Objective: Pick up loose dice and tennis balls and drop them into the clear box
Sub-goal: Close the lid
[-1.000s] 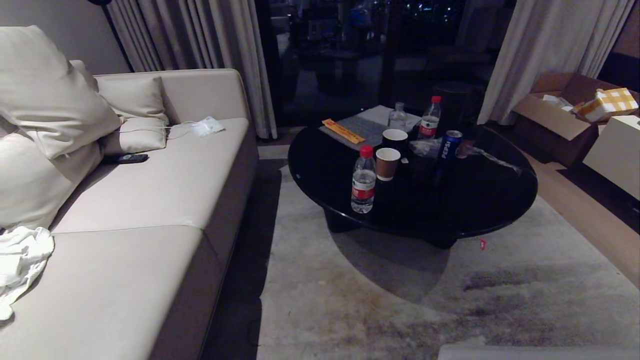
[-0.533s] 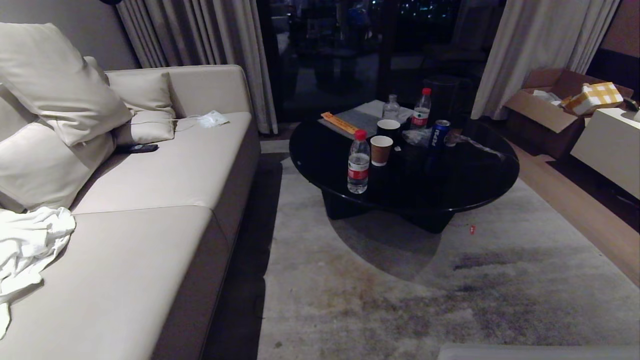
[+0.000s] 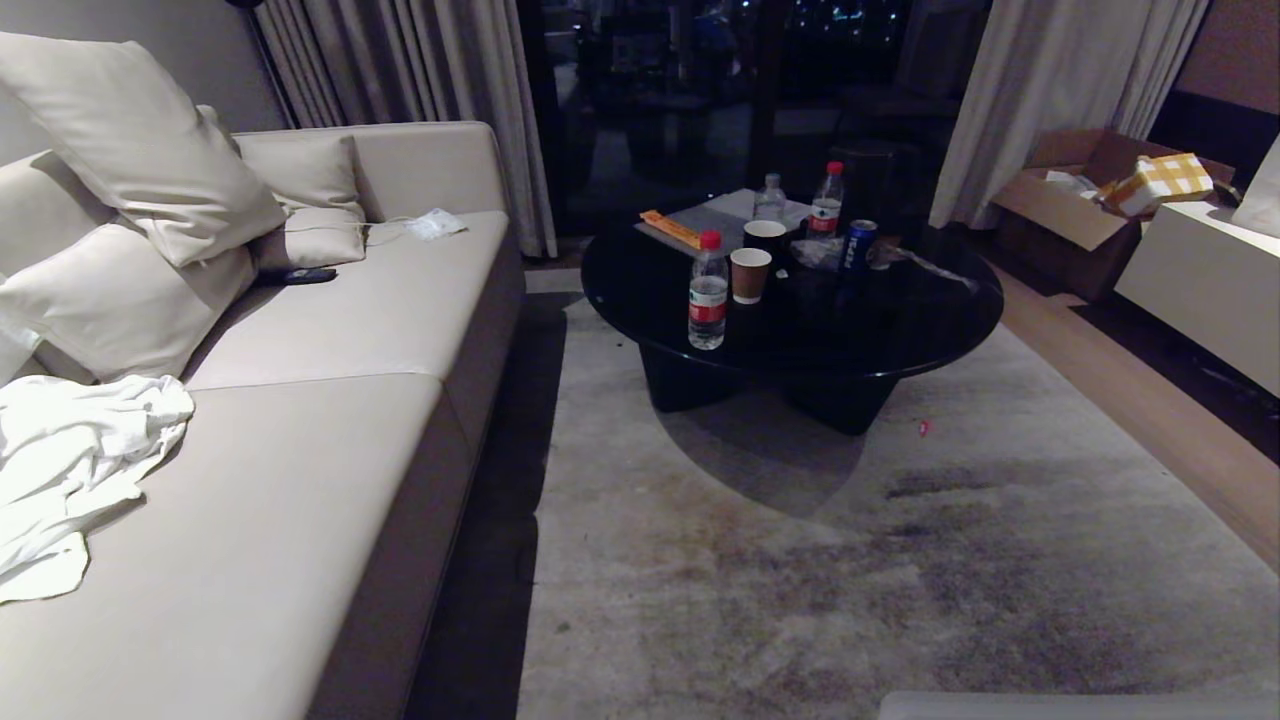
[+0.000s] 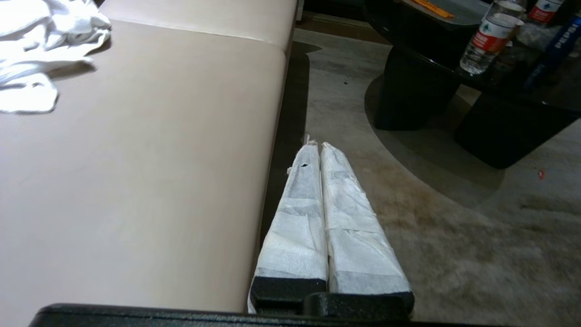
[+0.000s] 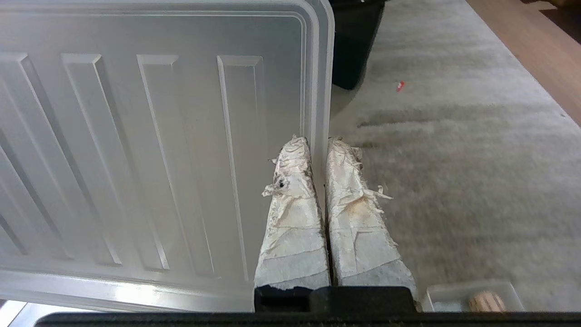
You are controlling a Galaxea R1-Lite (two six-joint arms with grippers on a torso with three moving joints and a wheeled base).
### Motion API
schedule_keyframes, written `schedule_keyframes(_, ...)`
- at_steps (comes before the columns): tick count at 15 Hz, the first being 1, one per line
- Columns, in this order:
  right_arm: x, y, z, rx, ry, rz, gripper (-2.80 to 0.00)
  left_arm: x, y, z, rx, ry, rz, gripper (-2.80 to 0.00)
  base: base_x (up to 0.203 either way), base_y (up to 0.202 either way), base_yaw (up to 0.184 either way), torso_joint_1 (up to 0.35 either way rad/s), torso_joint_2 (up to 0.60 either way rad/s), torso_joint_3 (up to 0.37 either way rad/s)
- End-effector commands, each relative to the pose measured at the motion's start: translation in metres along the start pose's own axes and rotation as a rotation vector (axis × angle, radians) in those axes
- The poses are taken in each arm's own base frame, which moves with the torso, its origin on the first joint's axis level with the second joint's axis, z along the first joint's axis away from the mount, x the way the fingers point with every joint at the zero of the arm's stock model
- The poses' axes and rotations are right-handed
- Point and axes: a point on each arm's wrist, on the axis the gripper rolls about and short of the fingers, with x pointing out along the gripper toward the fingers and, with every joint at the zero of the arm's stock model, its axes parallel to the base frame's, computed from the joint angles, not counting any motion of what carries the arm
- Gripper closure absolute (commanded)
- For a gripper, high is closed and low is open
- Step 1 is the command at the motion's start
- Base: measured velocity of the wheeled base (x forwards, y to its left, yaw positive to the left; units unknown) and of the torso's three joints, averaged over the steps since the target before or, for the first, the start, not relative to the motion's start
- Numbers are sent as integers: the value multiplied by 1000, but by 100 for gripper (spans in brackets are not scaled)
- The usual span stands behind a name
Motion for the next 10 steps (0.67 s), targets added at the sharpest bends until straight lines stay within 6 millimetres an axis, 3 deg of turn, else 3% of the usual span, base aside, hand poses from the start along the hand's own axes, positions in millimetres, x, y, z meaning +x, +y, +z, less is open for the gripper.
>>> schedule_keyframes(1,0,0,0,0,2,1,0,0,0,0,-1,2,1,0,-185,0,0,2,2,-2)
schedule_keyframes(8,0,0,0,0,1,1,0,0,0,0,0,2,1,0,-181,0,-1,3,1,2)
schedule_keyframes(10,0,0,0,0,2,1,0,0,0,0,4,2,1,0,-58,0,-1,1,-1,1)
